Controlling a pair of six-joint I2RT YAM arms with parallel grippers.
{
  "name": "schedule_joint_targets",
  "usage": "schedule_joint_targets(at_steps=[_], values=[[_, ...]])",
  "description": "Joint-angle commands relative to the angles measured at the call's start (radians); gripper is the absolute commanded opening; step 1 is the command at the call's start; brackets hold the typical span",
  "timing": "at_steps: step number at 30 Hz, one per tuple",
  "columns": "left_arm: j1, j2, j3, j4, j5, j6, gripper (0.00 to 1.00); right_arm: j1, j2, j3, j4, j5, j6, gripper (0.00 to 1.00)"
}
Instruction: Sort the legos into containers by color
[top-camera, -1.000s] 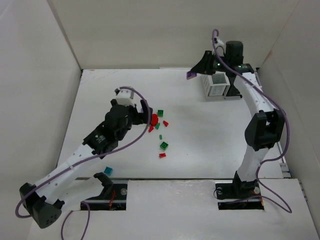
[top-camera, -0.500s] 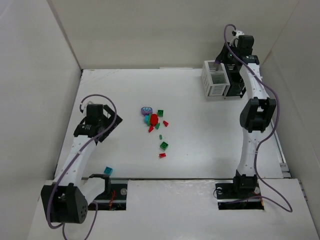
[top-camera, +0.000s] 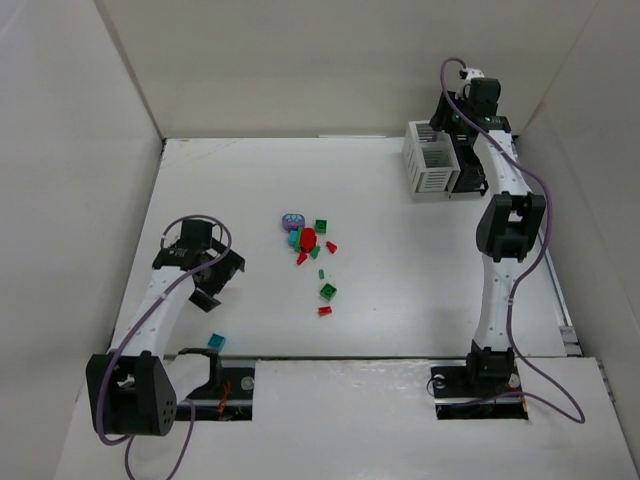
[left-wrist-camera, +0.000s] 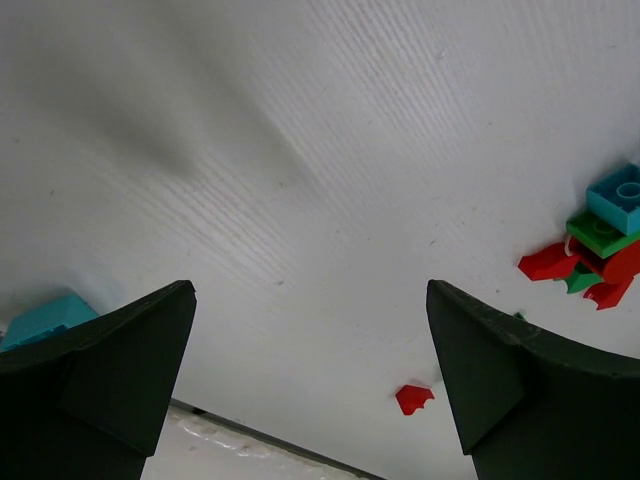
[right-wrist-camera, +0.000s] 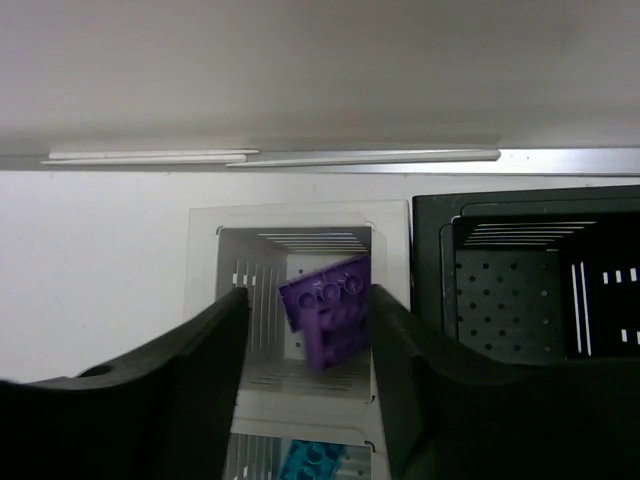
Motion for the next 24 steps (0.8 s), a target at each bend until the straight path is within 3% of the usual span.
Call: schedule_joint_targets(at_steps=[1,5,10,21,24], values=[[0.004,-0.042,-0.008,-0.075,-0.043,-0.054,1.00,0.006,-0.034,0.014,0.060,-0.015,-0.049,0.59],[0.004,-0.056,-0.017,-0.087,-0.054,-0.099,1.00,0.028,-0.088,-0.047,0.069,-0.047,-0.098,0.69],[0.004,-0.075,-0.017,-0.127,-0.064,-0.124,1.00,0.088,-0.200,-0.133,0.078,-0.015,-0.216,0.74],[0.004,-0.177,-0.046,-0.124,-0.068,-0.228,1.00,0.171,-0.329,-0.245,0.055,-0.084,-0.285,0.77],[0.004,-0.177,-0.037,-0.081,-0.099,-0.202,1.00,0.213,-0.352,-0.256,0.017,-0.175,-0.345,0.77]])
